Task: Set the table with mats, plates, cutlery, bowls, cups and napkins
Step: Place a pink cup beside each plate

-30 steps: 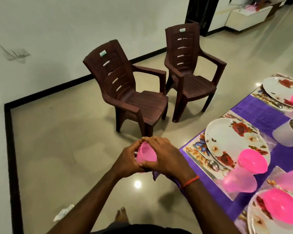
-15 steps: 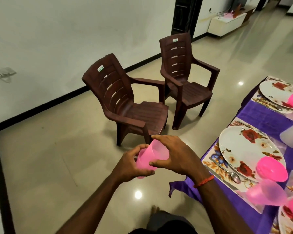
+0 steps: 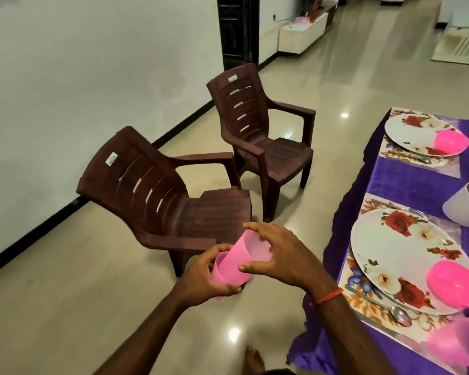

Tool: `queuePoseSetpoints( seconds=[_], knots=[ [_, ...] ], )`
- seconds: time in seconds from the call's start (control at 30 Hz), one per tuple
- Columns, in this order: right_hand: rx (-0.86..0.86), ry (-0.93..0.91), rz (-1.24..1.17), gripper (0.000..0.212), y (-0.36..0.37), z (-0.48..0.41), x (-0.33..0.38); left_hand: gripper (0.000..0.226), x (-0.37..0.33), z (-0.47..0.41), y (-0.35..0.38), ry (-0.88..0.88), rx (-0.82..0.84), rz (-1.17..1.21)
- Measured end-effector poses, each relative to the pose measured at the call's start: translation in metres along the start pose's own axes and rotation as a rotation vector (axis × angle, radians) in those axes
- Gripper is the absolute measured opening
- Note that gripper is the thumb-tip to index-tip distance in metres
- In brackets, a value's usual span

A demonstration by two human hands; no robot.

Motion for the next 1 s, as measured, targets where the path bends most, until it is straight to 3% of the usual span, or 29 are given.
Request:
queuePoseSetpoints(
  seconds=[0.23,0.47,1.0],
  knots=[
    [-0.110,0.072,-0.073,0.095,-0.034,-0.039,-0.030,0.082,-0.005,-0.079,-0.014,0.078,0.021,0.044],
    [-0.355,0.221,-0.216,0.085,-0.086,-0.033,-0.054,0.079,-0.015,-0.145,-0.002,0.162,0.048,0.051],
    [-0.605,0.679,0.020,0.095,-0.142,0.010,-0.104,0.087,-0.073,-0.288,0.067,0.308,0.457,0.169]
  ],
)
Point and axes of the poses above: each hand's wrist, its own z-axis away from the middle knuckle, its own y-axis out of the palm, x = y × z, the point moved 2 cm from there along -z, towards the middle knuckle, and after that the axes turned 3 degrees about z, right-handed, at the moved point
